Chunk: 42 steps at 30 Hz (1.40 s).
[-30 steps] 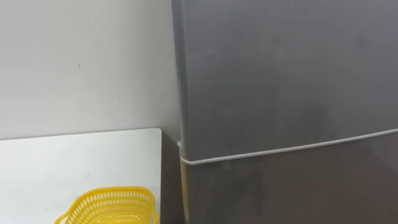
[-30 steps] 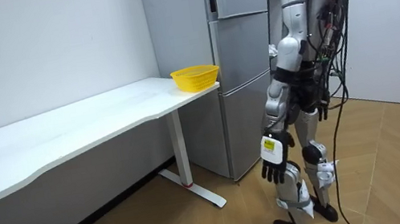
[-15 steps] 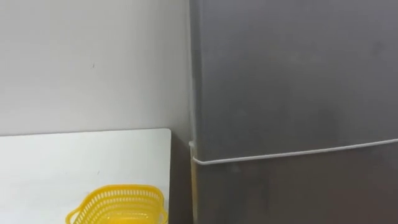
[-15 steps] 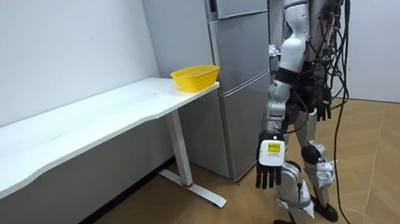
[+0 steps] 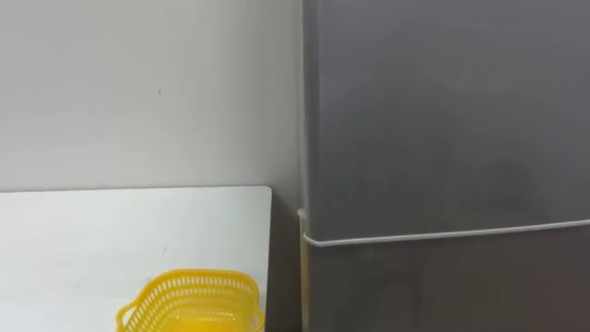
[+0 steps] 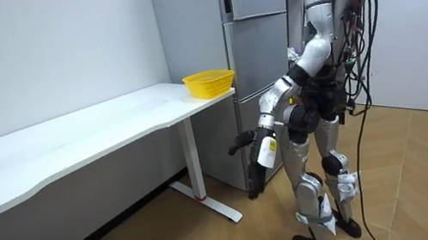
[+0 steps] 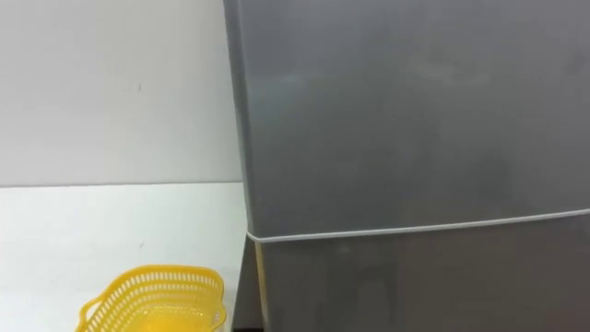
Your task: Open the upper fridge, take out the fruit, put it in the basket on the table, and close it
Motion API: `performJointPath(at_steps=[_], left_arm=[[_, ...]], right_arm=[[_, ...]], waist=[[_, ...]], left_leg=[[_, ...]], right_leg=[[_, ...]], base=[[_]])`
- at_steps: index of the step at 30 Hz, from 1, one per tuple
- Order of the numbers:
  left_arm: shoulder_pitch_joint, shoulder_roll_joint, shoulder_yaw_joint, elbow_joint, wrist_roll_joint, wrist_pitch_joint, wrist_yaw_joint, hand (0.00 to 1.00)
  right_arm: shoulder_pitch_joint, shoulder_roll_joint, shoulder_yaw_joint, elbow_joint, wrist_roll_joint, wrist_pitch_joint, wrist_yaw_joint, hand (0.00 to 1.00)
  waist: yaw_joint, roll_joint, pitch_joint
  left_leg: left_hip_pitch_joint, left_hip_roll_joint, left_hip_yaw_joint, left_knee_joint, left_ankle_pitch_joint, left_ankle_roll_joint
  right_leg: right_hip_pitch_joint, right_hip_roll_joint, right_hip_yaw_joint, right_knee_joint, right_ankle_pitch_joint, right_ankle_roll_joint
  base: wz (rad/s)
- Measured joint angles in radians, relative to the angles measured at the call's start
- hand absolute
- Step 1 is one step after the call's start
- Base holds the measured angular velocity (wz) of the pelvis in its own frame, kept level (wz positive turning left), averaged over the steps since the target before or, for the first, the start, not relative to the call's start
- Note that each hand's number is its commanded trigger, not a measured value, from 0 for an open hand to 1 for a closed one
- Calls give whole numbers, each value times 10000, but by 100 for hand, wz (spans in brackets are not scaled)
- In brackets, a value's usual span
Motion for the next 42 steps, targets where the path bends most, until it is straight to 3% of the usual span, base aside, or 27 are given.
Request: performJointPath(at_steps=[4, 8, 9, 11, 16, 24, 27, 34, 36, 40, 42], left_arm=[[25, -16, 66, -1187, -439, -764, 987, 0], [25, 21, 85, -1973, -265, -1243, 1647, 0], [31, 38, 95, -2332, -142, -1362, 1855, 0], [39, 56, 97, -3018, 240, -1432, 2258, 0], [30, 142, 166, -5263, 2369, -1568, 3011, 0], [-210, 371, 349, -8246, 5738, -1519, 3070, 0], [-244, 380, 260, -9241, 6470, -1509, 2631, 0], [-788, 534, -196, -10965, 6712, -1468, 1004, 0], [-992, 640, -464, -11262, 6687, -1470, 507, 0], [-1535, 725, -968, -11653, 6691, -1455, -741, 0], [-1785, 727, -1208, -11666, 6692, -1305, -1376, 0]], right_arm=[[267, 9, 9, -357, -190, -289, -21, 0], [289, 19, 1, -440, -619, -513, -37, 0], [289, 39, 1, -444, -758, -556, -40, 0], [291, 47, 2, -455, -787, -570, -50, 0], [422, 75, -21, -605, -761, -656, -107, 0], [476, 170, -14, -585, -753, -613, -29, 0], [515, 154, 3, -589, -673, -651, 183, 0], [512, 125, -8, -493, -609, -688, 773, 0], [468, 123, -6, -285, -600, -778, 906, 0], [308, 98, -13, -143, -650, -791, 1153, 0], [288, 86, -21, -149, -810, -791, 1259, 0]], waist=[[59, 60, -78], [51, 25, -66], [50, 74, -96], [70, 68, -97], [95, 102, -97], [-161, 152, -36], [-231, 173, -14], [-468, 281, 37], [-535, 307, 42], [-730, 322, 148], [-813, 287, 154]], left_leg=[[6, -21, -24, -83, 1, 5], [3, -47, -25, -88, 6, 16], [-1, -55, -54, -89, 6, 18], [-1, -63, -76, -36, 13, 27], [3, -62, -112, -3, 13, 26], [12, -99, -360, 5, 0, 41], [-36, -87, -376, 5, -8, 42], [-252, -94, -422, 163, -3, 45], [-237, -94, -415, 164, -3, 45], [-241, -97, -370, 155, -2, 43], [-257, -95, -346, 158, -2, 43]], right_leg=[[3, -37, -60, 6, 0, 0], [11, -41, -42, -31, 1, 2], [18, -36, -45, -35, 0, 3], [18, -34, -44, -33, 1, 3], [11, -23, -56, -32, 1, 5], [143, -18, -109, -64, 3, 7], [141, -5, -119, -79, 2, 6], [6, -3, -115, -119, 3, 6], [5, 8, -103, -179, 18, 14], [9, 11, -109, -210, 20, 16], [0, 10, -102, -223, 20, 17]], base=[[-4], [0], [0], [0], [0], [3], [0], [1], [0], [0], [0]])
